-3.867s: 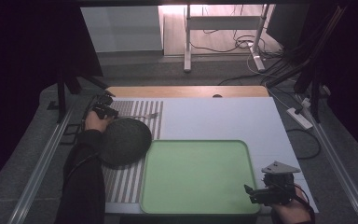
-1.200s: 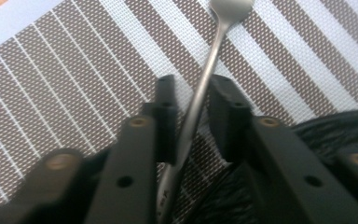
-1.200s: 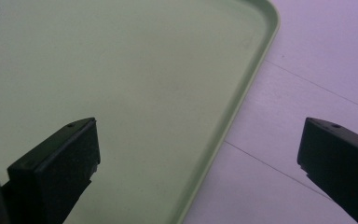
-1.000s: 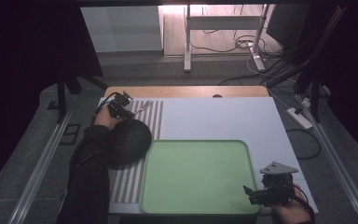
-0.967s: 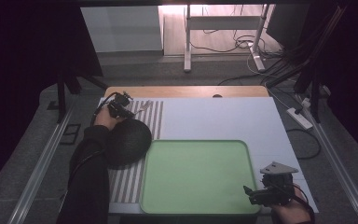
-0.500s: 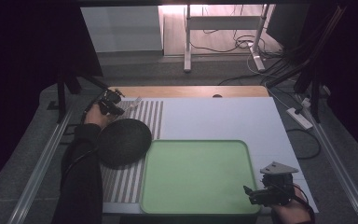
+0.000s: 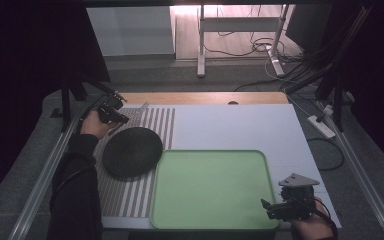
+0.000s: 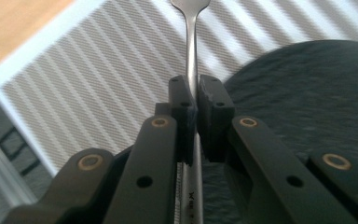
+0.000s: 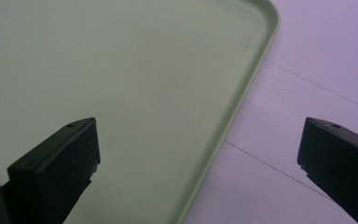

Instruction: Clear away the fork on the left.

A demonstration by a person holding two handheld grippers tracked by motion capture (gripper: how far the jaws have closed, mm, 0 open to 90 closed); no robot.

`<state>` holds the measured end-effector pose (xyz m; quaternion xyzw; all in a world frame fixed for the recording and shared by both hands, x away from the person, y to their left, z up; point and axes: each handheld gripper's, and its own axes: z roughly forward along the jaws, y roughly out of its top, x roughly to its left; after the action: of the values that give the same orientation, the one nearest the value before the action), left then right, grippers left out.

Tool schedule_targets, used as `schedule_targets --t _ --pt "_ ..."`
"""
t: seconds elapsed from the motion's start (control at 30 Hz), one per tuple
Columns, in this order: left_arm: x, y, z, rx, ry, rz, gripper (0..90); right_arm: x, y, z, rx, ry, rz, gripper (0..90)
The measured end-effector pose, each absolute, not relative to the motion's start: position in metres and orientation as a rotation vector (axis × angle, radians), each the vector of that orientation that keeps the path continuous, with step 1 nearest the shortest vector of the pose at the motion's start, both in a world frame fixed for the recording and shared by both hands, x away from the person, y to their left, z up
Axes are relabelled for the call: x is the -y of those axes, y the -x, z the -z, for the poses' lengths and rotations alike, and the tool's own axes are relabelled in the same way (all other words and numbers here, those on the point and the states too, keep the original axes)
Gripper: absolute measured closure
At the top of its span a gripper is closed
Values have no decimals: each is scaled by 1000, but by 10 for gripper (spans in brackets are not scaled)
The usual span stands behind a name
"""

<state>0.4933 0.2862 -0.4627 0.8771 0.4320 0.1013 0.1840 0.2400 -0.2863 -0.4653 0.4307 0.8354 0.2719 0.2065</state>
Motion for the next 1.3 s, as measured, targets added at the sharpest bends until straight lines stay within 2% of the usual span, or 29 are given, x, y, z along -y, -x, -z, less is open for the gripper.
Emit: schedule_targets --t 0.53,0.83,1.3 --pt "-252 -442 470 -1185 -2423 -104 839 286 -240 466 -2328 -1199 -755 0" --pt "-217 -407 472 -1092 -2435 -72 839 286 -240 465 -2329 -1193 -757 0" --pt "-178 -358 479 -1072 -2429 0 839 286 -238 464 -2335 -1177 -781 0"
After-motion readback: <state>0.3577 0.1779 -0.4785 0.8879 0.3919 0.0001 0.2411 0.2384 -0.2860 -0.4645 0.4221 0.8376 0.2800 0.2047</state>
